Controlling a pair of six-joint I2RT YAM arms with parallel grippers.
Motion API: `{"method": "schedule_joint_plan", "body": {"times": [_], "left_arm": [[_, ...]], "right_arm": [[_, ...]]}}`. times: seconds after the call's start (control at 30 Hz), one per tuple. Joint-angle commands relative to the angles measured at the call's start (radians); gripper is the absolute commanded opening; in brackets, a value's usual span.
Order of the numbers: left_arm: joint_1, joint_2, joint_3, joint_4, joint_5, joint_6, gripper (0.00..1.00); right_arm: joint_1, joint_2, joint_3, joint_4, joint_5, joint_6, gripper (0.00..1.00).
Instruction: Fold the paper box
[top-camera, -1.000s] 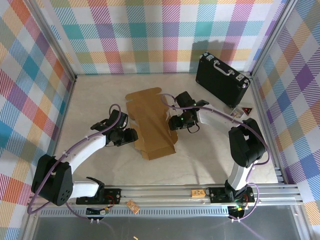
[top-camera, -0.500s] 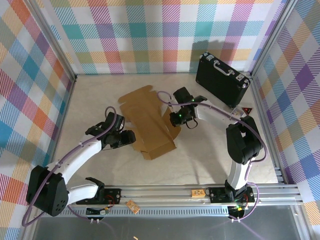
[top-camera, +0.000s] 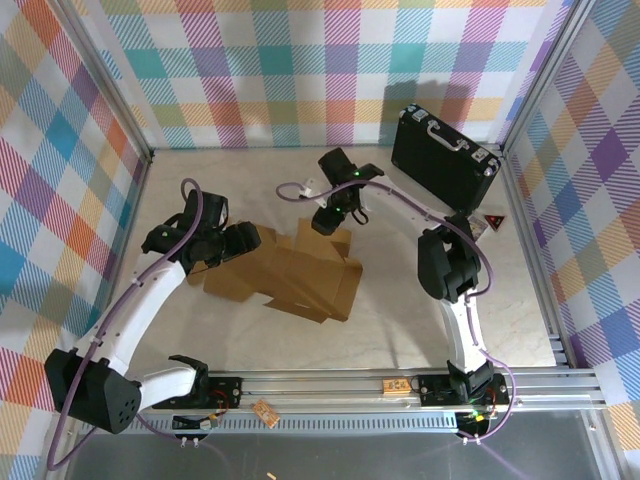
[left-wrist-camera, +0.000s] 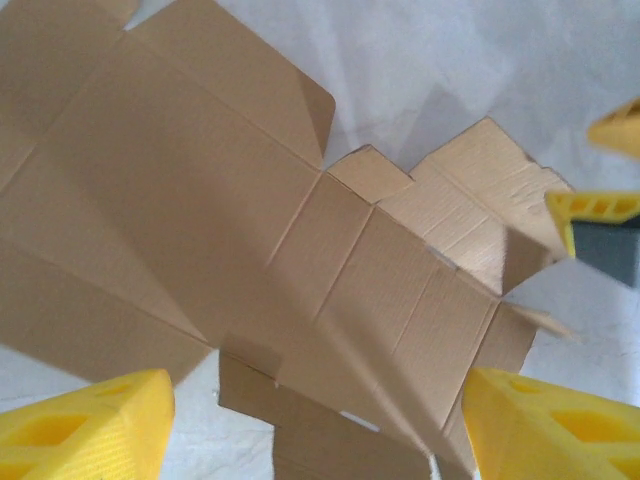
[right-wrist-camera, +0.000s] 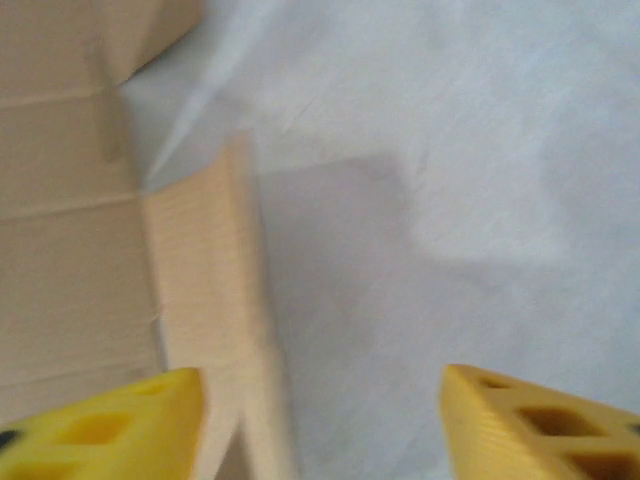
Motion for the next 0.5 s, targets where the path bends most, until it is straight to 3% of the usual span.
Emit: {"method": "schedule_joint_plan", "body": {"times": [0.0, 0.13, 0.27, 0.47], "left_arm": [[0.009, -0.004, -0.015, -0.045, 0.042, 0.022, 0.76], [0.01, -0.038, -0.03, -0.056, 0.051, 0.027, 0.77], [0.011, -0.033, 0.022, -0.081, 0.118, 0.053, 0.77], [-0.001, 0.096, 0.255, -0.095, 0.216, 0.168, 0.82]], "right_arm": [[-0.004, -0.053, 0.032, 0.036, 0.076, 0.036, 0.75], [-0.021, -0.216, -0.093, 0.055, 0.012, 0.284, 0.76], [-0.042, -0.468, -0.466, 0.221, -0.066, 0.481, 0.75], [-0.103, -0.739, -0.952, 0.54, -0.158, 0.693, 0.69]]}}
